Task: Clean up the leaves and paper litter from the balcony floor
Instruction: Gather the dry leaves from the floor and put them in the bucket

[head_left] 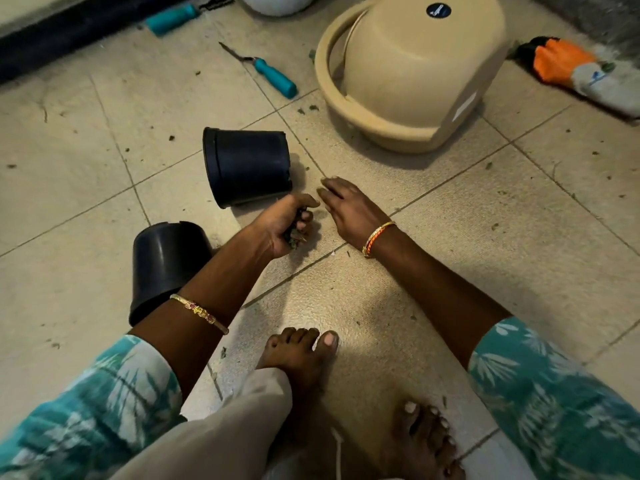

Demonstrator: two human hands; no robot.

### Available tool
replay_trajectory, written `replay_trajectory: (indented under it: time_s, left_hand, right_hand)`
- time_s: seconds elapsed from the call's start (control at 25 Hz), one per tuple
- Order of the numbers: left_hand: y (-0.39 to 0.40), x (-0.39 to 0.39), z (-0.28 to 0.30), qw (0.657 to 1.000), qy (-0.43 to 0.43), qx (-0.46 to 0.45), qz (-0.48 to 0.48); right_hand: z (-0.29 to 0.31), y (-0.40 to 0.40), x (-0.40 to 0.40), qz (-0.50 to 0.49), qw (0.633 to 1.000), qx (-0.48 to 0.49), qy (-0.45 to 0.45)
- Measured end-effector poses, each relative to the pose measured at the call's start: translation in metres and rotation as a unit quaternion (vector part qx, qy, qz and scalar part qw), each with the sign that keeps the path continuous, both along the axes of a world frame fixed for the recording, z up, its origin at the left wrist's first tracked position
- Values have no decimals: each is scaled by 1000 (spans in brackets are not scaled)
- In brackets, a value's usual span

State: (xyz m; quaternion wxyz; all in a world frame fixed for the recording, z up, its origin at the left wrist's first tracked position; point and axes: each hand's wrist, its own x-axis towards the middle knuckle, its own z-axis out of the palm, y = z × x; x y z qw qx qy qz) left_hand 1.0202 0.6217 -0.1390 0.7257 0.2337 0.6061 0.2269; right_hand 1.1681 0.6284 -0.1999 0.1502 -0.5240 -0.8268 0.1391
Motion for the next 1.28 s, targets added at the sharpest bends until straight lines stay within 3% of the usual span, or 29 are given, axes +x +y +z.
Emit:
replay_trajectory:
  time_s: [0.24, 0.32, 0.44, 0.48, 0.52, 0.56, 0.64, 0.68, 0.72, 0.8, 0.92, 0.96, 1.12, 1.28]
  left_hand:
    - [-1, 13, -3, 999, 8, -18, -30]
    - [1, 20, -2, 999, -2, -26, -36]
    - [2, 31, -2, 998, -18, -38, -53]
    - [3, 35, -2, 997, -21, -41, -61]
    - [3, 38, -1, 996, -24, -45, -71]
    - [4, 42, -2, 995, -29, -52, -83]
    - [5, 51, -2, 989, -51, -71, -121]
    - [6, 57, -1, 984, -61, -76, -147]
    - [7, 63, 0, 980, -63, -79, -172]
    - [10, 75, 1, 972, -65, -77, -212]
    - [14, 87, 4, 969, -86, -55, -223]
    - [17, 87, 4, 973, -89, -52, -204]
    - [34, 79, 6, 987, -106, -59, -107]
    - [46, 74, 24, 990, -120, -63, -40]
  right_hand:
    - [-8, -76, 71, 1, 998, 60, 30]
    - [-1, -81, 78, 4, 996, 84, 3]
    - [9, -70, 72, 1, 998, 35, -44]
    - [11, -65, 73, -31, 999, 4, -26]
    - [17, -60, 78, -101, 992, -52, 52]
    - [27, -56, 85, -198, 954, -122, 189]
    - [52, -53, 98, -313, 810, -219, 445]
    - [61, -53, 102, -322, 776, -225, 493]
    - [69, -53, 101, -312, 772, -226, 507]
    - [80, -52, 82, -278, 817, -188, 468]
    - [76, -49, 48, -251, 925, -51, 280]
    - [73, -47, 39, -245, 946, -11, 214]
    - [78, -33, 29, -179, 980, -42, 79]
    - [87, -21, 17, -141, 989, -49, 0]
